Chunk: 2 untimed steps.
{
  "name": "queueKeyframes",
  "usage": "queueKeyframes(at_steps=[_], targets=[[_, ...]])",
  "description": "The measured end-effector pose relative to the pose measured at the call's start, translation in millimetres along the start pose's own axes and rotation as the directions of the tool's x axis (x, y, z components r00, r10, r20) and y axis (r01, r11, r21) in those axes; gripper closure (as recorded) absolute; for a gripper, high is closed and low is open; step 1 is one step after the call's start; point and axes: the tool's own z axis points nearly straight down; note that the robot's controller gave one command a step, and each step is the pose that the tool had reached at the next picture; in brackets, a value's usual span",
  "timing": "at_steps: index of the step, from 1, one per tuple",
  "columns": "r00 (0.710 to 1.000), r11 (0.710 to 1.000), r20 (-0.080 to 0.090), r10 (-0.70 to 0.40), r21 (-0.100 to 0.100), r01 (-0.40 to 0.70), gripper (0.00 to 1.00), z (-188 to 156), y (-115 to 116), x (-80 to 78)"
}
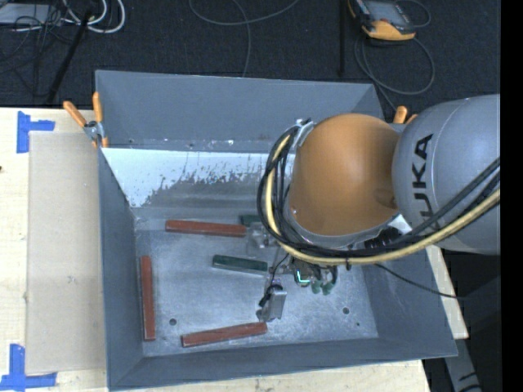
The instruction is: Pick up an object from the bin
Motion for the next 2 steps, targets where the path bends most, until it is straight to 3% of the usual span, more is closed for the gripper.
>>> queueKeyframes(at_steps=[1, 2], targets=[[0.97, 0.97, -0.002, -0.242, 0.0, 0.242, 0.0, 166, -20, -22.2], [0.959, 0.959, 0.02, -0.283, 0.001, 0.283, 0.0, 161, -28, 3.2]])
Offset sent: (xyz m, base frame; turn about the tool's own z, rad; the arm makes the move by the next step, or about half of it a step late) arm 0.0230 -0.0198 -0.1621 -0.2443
